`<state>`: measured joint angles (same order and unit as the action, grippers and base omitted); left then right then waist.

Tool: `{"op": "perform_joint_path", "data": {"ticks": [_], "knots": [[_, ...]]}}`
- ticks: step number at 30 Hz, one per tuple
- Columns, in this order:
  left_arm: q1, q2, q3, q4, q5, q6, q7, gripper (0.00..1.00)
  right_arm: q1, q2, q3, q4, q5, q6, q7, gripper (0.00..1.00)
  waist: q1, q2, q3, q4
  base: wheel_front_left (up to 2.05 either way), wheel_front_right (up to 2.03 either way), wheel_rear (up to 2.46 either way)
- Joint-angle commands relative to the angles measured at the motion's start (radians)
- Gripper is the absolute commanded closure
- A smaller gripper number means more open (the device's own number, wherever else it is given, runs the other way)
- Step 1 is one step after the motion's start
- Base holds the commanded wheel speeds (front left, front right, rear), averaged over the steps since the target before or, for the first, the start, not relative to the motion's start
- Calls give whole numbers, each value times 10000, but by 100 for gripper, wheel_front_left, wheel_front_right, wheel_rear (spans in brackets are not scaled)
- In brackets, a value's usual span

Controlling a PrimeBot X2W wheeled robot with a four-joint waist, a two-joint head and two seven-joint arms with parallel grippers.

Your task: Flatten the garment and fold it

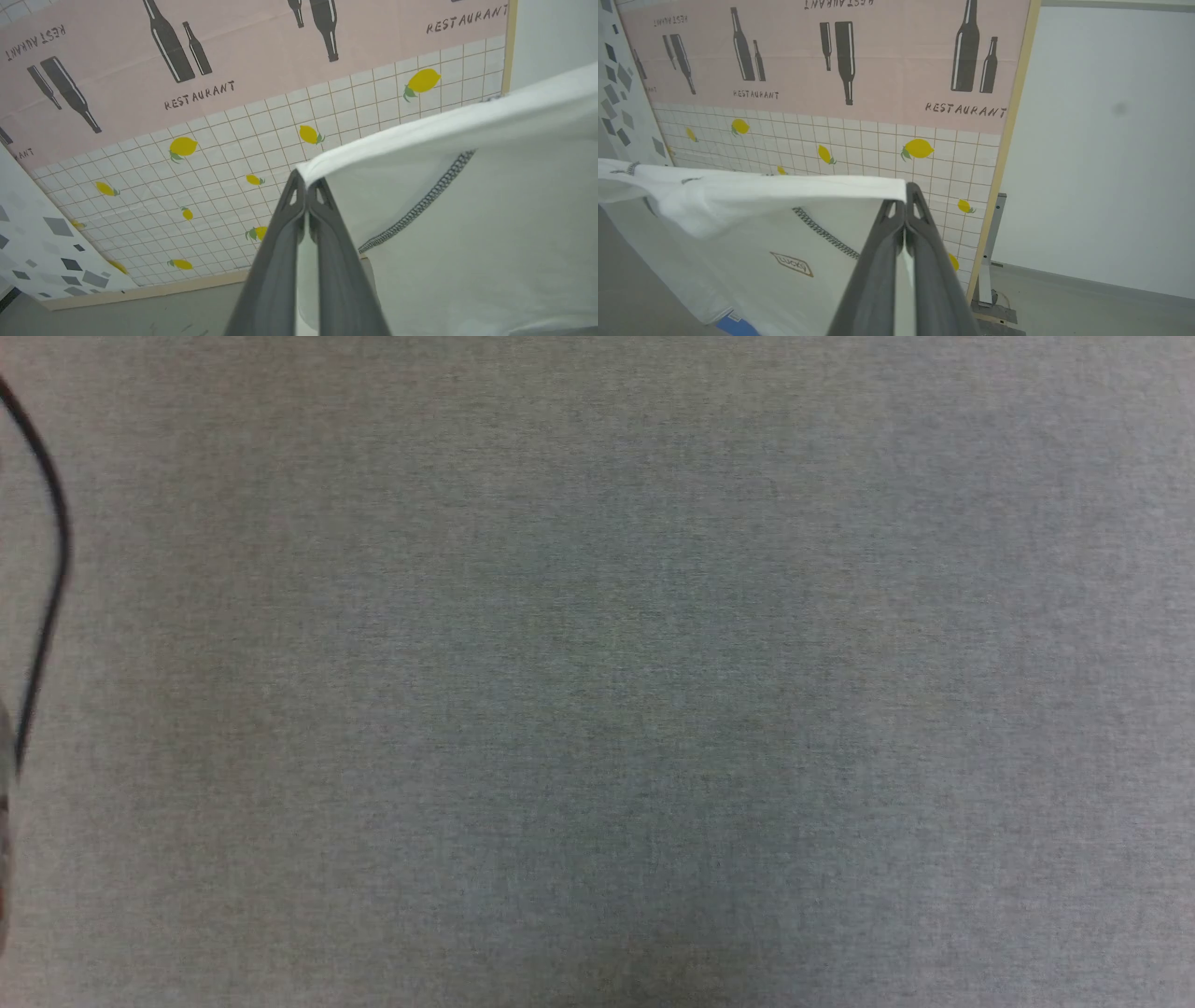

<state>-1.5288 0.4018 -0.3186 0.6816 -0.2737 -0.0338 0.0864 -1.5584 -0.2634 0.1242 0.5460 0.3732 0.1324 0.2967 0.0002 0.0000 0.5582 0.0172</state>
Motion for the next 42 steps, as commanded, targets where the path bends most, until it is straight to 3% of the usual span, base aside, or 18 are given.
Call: {"op": "perform_joint_path", "data": {"ticks": [1, 8, 16, 20, 29, 36, 42], "knots": [[349, 16, -110, 177, 32, -121, -115, 100, 456, -182, 139, -123, 294, -17, -156, 100, -2, 0, -161, 178, 0, 0, 0], [1864, -232, -328, 309, -426, -411, -78, 100, 2735, -921, 637, -1216, 1622, -17, -443, 100, -2, 0, -1080, 530, 0, 0, 0], [5280, -332, -69, -1216, -1488, -341, -19, 100, 6548, -1341, 863, -2990, 2504, -17, -569, 100, -2, 0, -2545, 709, 0, 0, 0], [7858, -527, 125, -2769, -2261, -25, 191, 100, 8822, -1266, 737, -3864, 2652, -17, -332, 100, -2, 0, -3230, 677, 0, 0, 0], [13024, -479, 206, -5892, -3191, 1399, 1444, 100, 12801, -1031, 370, -4881, 2509, -17, 642, 100, -2, 0, -4489, 527, 0, 0, 0], [15527, -240, -22, -6717, -3542, 2272, 2706, 100, 14909, -1035, 46, -5612, 2016, -17, 1630, 100, -2, 0, -5108, 541, 0, 0, 0], [16690, -24, -128, -7140, -3895, 2869, 3887, 100, 16271, -998, -351, -6447, 1448, -17, 3024, 100, -2, 0, -5286, 654, 0, 0, 0]]}}
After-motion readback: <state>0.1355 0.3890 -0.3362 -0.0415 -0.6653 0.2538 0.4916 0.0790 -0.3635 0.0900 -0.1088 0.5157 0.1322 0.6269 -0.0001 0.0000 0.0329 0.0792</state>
